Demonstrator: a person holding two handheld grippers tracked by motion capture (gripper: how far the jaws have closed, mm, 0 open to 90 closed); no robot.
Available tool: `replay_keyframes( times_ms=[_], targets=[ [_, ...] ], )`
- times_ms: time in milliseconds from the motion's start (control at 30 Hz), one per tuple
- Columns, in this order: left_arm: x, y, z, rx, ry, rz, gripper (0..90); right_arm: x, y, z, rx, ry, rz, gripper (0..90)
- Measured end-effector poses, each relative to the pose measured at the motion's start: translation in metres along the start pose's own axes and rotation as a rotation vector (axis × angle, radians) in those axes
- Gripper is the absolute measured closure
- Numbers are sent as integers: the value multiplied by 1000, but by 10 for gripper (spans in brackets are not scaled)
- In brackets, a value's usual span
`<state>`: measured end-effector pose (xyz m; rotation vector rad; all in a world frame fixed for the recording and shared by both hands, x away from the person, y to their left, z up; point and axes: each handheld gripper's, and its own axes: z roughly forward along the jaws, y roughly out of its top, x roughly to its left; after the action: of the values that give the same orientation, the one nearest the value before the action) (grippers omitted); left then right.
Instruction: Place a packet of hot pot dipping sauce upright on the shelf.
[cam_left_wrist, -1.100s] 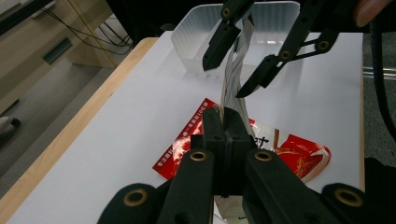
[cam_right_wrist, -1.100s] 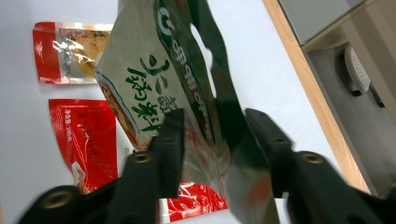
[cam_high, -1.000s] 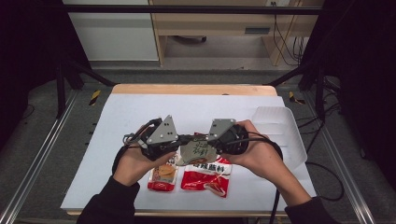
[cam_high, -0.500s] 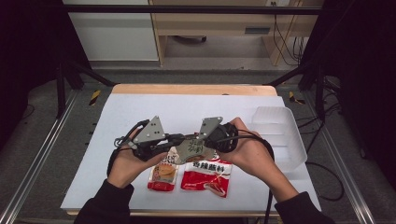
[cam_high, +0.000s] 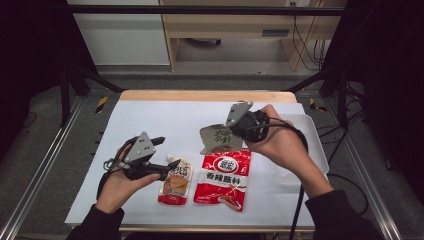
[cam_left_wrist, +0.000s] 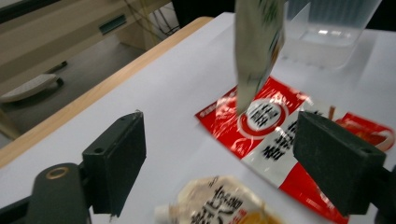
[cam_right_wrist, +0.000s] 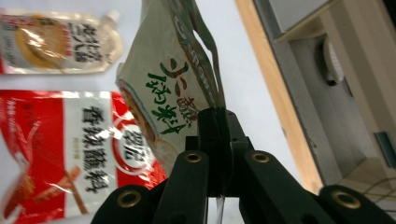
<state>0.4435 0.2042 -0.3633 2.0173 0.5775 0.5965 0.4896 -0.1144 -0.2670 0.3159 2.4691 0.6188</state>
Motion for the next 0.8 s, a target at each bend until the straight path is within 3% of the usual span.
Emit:
replay_keyframes(
  times_ms=[67, 100, 167, 200, 233, 300, 400, 533, 667, 800],
  targets=[
    [6, -16, -2, 15, 19, -26, 118, -10, -6, -7, -3, -18, 13, 900],
    [11, -27, -3, 29, 24, -44, 101, -22, -15, -16, -6, -45, 38, 900],
    [13, -32, -4, 35, 34, -52, 94, -26, -18, -19, -7, -54, 43, 900],
    [15, -39, -5, 32, 48, -59, 87, -37, -29, -28, -12, -89, 65, 900],
    [17, -49, -6, 31, 57, -72, 83, -40, -32, -31, -14, -101, 71, 900],
    [18, -53, -7, 29, 67, -79, 79, -45, -38, -34, -17, -116, 84, 900],
    [22, -66, -17, 19, 106, -116, 79, -62, -66, -45, -15, -180, 141, 900],
    [22, -79, -26, 11, 132, -141, 79, -74, -96, -45, 2, -222, 174, 900],
    [23, -98, -34, -10, 194, -172, 79, -85, -125, -40, 24, -244, 199, 900],
    [26, -102, -38, -33, 228, -199, 79, -93, -143, -34, 24, -260, 223, 900]
  ],
)
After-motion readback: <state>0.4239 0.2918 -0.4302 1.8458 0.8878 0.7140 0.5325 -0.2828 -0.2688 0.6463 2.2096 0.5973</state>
